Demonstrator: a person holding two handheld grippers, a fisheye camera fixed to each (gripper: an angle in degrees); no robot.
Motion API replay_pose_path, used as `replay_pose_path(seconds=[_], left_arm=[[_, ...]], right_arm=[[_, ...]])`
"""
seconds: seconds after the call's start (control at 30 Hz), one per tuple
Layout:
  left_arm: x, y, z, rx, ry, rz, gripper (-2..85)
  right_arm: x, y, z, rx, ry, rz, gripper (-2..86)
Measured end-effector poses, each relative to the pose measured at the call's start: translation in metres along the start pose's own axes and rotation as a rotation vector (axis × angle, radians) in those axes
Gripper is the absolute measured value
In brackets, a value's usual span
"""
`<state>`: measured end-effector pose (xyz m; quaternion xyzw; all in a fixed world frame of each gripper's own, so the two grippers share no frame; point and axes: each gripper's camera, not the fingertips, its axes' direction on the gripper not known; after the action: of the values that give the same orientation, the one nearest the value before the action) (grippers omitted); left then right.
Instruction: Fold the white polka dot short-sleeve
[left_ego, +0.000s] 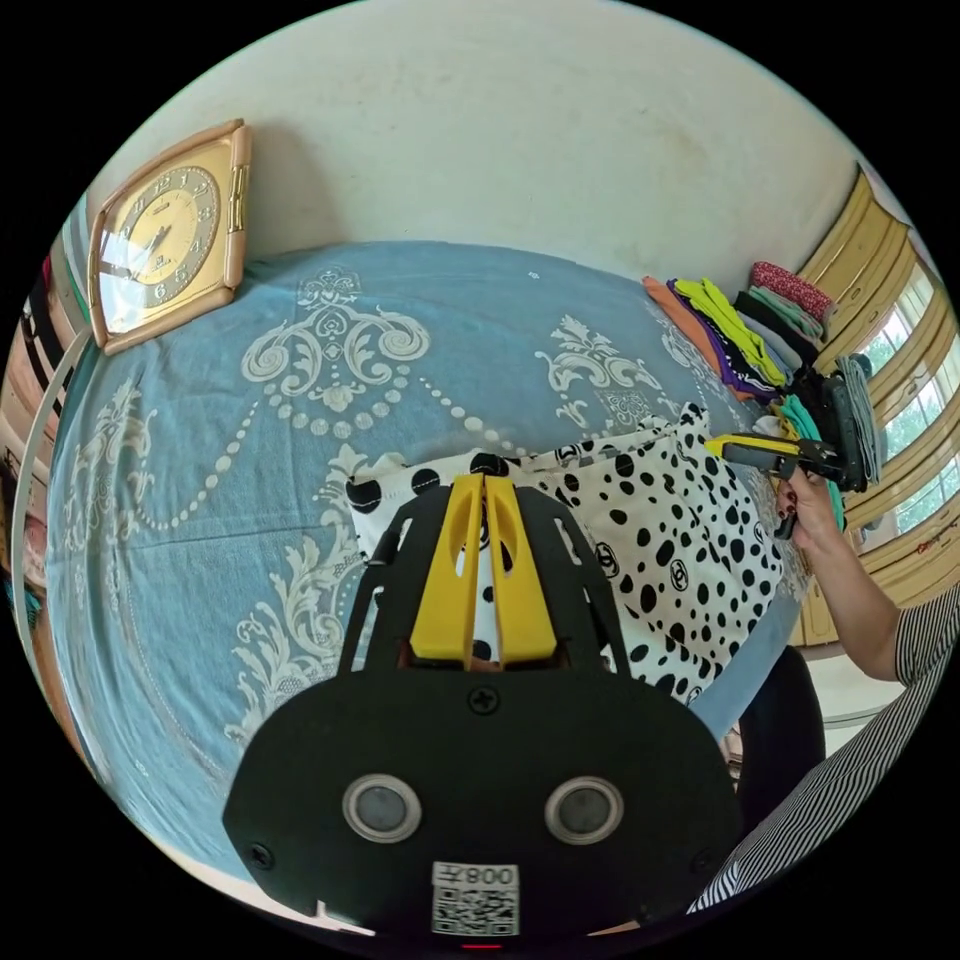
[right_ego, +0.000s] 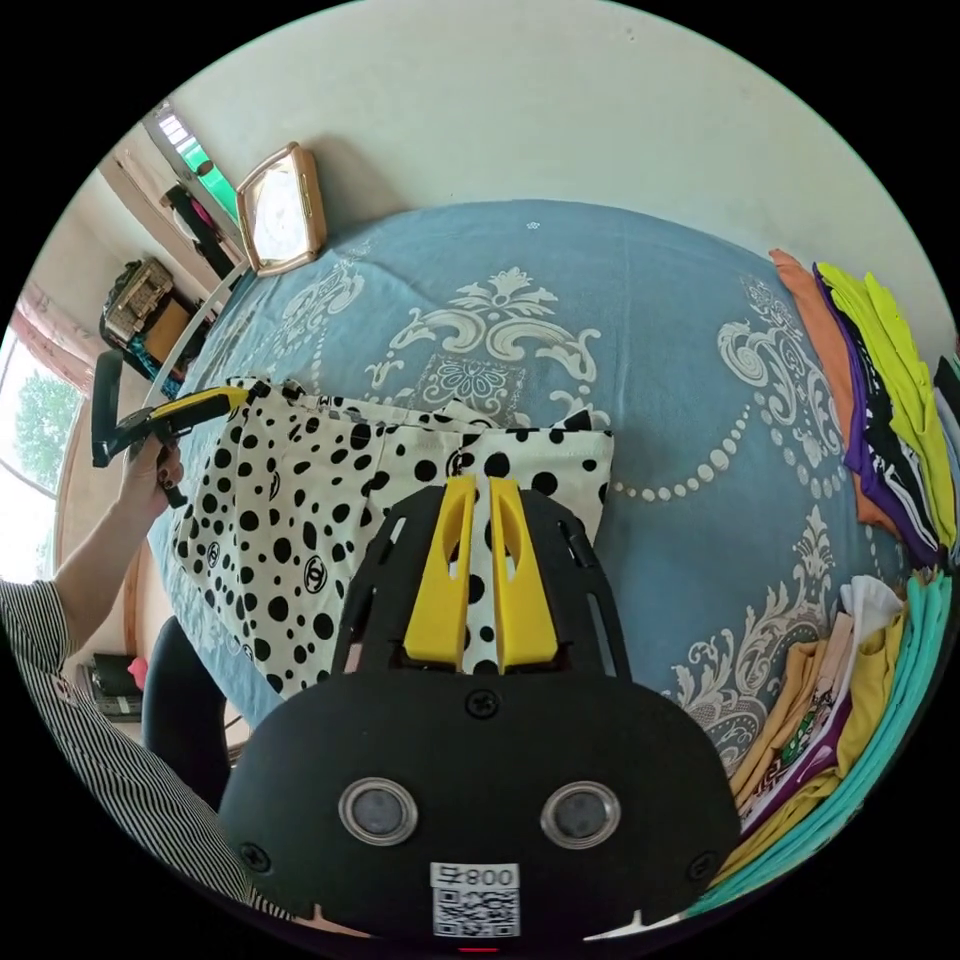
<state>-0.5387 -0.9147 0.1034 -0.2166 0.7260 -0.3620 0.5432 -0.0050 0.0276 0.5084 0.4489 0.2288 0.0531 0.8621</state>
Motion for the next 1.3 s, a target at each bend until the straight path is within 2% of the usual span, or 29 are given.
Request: replay_pose_path(seconds=[0.3, 0.6, 0.7, 0.87, 1.3], left_arm=[[-0.009, 0.006, 0.004, -0.005, 0.010, -0.013, 0.2], [-0.019, 0.009, -0.001, 0.017, 0.037, -0.023, 0.3], [-0.020, 0.011, 0.002, 0.012, 0.044, -0.022, 0.3], [-0.023, 0.012, 0.006, 0.002, 0.047, -0.017, 0.2], [-0.044, 0.013, -0.014, 0.065, 0.076, -0.043, 0.2]], right_arm=[[-0.015, -0.003, 0.012, -0.059, 0.117, -0.035, 0.5], [-0.007, 0.008, -0.011, -0.010, 0.092, 0.000, 4.1], [-0.011, 0.008, -0.003, -0.029, 0.131, -0.006, 6.1], [-0.028, 0.009, 0.001, -0.035, 0.259, -0.068, 2.4], [0.007, 0.024, -0.043, 0.103, 0.040, 0.028, 0.6]])
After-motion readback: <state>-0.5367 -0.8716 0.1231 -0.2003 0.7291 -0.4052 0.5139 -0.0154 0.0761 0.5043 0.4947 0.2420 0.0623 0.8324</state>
